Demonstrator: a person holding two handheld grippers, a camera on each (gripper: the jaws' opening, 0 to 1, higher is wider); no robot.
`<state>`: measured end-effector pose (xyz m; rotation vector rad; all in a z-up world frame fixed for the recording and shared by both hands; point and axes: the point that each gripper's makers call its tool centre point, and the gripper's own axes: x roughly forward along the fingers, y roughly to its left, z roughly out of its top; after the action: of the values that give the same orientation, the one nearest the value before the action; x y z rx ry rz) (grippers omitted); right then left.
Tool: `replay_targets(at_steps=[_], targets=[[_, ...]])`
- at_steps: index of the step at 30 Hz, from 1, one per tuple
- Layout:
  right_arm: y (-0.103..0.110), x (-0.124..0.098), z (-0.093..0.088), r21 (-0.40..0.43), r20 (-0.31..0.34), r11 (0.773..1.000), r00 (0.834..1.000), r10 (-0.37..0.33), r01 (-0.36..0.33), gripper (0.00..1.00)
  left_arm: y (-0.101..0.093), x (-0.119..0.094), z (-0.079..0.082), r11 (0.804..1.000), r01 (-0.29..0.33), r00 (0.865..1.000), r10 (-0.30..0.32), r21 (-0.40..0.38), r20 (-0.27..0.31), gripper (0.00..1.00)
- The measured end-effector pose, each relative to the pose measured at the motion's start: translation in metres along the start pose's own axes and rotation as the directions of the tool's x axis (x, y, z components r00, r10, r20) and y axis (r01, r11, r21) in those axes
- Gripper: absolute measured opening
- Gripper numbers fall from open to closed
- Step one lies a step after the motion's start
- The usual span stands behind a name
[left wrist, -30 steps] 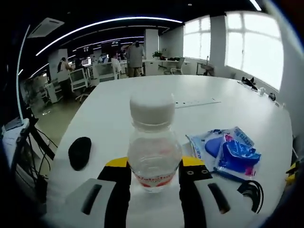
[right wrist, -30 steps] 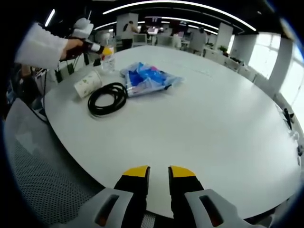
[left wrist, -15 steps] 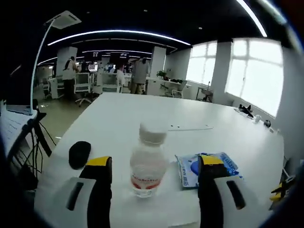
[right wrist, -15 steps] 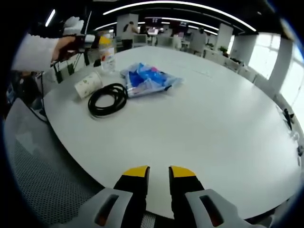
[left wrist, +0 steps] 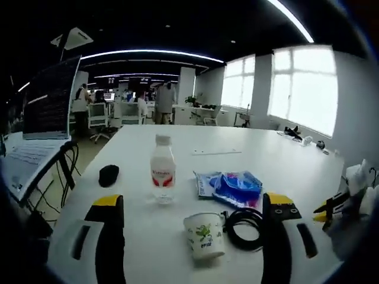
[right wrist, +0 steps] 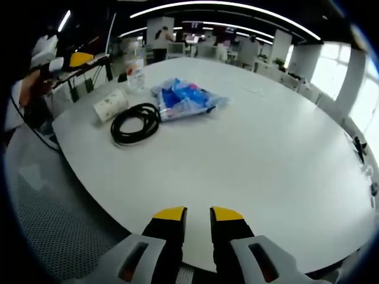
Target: Arrange the tabletop items into an orderly group along one side of the table until the central work area is clear of visible clutter.
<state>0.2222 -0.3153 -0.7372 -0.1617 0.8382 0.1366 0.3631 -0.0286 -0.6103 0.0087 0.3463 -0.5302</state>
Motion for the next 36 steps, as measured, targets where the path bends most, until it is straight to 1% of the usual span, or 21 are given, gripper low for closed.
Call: replay_targets(at_steps=[2,5,7,9,10,12,14,15,16,19,21,23,25,26,28,29,30,31,32,34,36], targets=[[-0.001,0.000,0.000,0.007,0.004,1.000,1.000,-0.003,0.003,0.14,-0.007,-0.007,-0.006,0.998,-0.022,1.000,0.022,0.063,-0.006,0.99],[-0.002,-0.001,0.000,0.010,0.005,1.000,1.000,-0.007,0.007,0.14,-0.015,-0.012,-0.012,0.995,-0.039,0.999,0.039,0.087,0.001,0.94],[-0.002,-0.001,0.000,0.015,0.006,1.000,1.000,-0.009,0.009,0.14,-0.012,-0.012,-0.018,0.996,-0.061,0.998,0.061,0.065,0.001,0.92],[-0.003,-0.001,0.000,0.019,0.005,1.000,1.000,-0.012,0.012,0.14,-0.017,-0.012,-0.023,0.996,-0.058,0.998,0.059,0.063,-0.003,0.92],[-0.003,-0.001,0.000,0.021,0.005,1.000,1.000,-0.014,0.013,0.14,-0.022,-0.012,-0.029,0.997,-0.050,0.999,0.051,0.066,-0.018,0.91],[-0.003,-0.001,0.000,0.024,0.006,1.000,1.000,-0.014,0.014,0.14,-0.033,-0.013,-0.039,0.999,-0.003,0.999,0.005,0.042,-0.042,0.92],[-0.003,-0.001,0.000,0.022,0.005,1.000,1.000,-0.016,0.016,0.14,-0.037,-0.011,-0.052,0.999,0.008,0.998,-0.005,0.050,-0.065,0.93],[-0.003,-0.001,0.000,0.023,0.004,1.000,1.000,-0.016,0.016,0.14,-0.034,-0.010,-0.063,0.997,0.001,0.990,0.010,0.081,-0.140,0.91],[-0.003,-0.001,-0.001,0.022,0.002,1.000,1.000,-0.015,0.015,0.14,-0.033,-0.009,-0.062,0.996,-0.007,0.991,0.019,0.094,-0.135,0.88],[-0.003,-0.001,-0.003,0.023,-0.011,1.000,1.000,-0.019,0.020,0.14,-0.030,-0.014,-0.054,0.994,-0.028,0.996,0.036,0.101,-0.078,0.82],[-0.003,-0.001,-0.004,0.024,-0.015,0.999,1.000,-0.022,0.023,0.14,-0.022,-0.014,-0.053,0.997,-0.061,0.996,0.065,0.055,-0.063,0.85],[-0.004,-0.002,-0.005,0.031,-0.021,0.999,0.999,-0.027,0.027,0.14,-0.026,-0.013,-0.056,0.999,-0.041,0.997,0.041,0.009,-0.071,0.92],[-0.004,-0.001,-0.005,0.028,-0.026,0.999,0.999,-0.024,0.025,0.15,-0.031,-0.014,-0.058,0.999,-0.024,0.996,0.028,0.043,-0.082,0.93],[-0.004,-0.002,-0.006,0.021,-0.031,0.999,0.999,-0.027,0.028,0.14,-0.031,-0.016,-0.057,0.996,-0.018,0.997,0.024,0.083,-0.068,0.93],[-0.004,-0.001,-0.006,0.019,-0.035,0.999,0.999,-0.029,0.029,0.14,-0.025,-0.015,-0.057,0.996,-0.046,0.997,0.051,0.078,-0.054,0.91],[-0.004,-0.001,-0.007,0.023,-0.036,0.999,0.999,-0.031,0.032,0.15,-0.021,-0.013,-0.059,0.995,-0.063,0.996,0.068,0.071,-0.064,0.88],[-0.003,0.000,-0.007,0.022,-0.037,0.999,0.999,-0.030,0.031,0.15,-0.018,-0.014,-0.068,0.995,-0.068,0.991,0.076,0.069,-0.113,0.85],[-0.002,0.000,-0.007,0.013,-0.038,0.999,0.999,-0.030,0.031,0.14,-0.017,-0.014,-0.071,0.996,-0.071,0.988,0.079,0.059,-0.130,0.83],[-0.002,0.000,-0.006,0.004,-0.038,0.999,0.999,-0.031,0.032,0.14,-0.021,-0.014,-0.080,0.998,-0.056,0.983,0.061,0.030,-0.173,0.84],[-0.002,0.000,-0.005,0.011,-0.034,0.999,0.999,-0.033,0.034,0.15,-0.026,-0.013,-0.081,0.999,-0.025,0.984,0.032,0.046,-0.173,0.82],[0.000,-0.001,-0.004,0.020,-0.026,0.999,0.999,-0.033,0.034,0.16,-0.027,-0.013,-0.081,0.996,-0.014,0.985,0.029,0.087,-0.170,0.79]])
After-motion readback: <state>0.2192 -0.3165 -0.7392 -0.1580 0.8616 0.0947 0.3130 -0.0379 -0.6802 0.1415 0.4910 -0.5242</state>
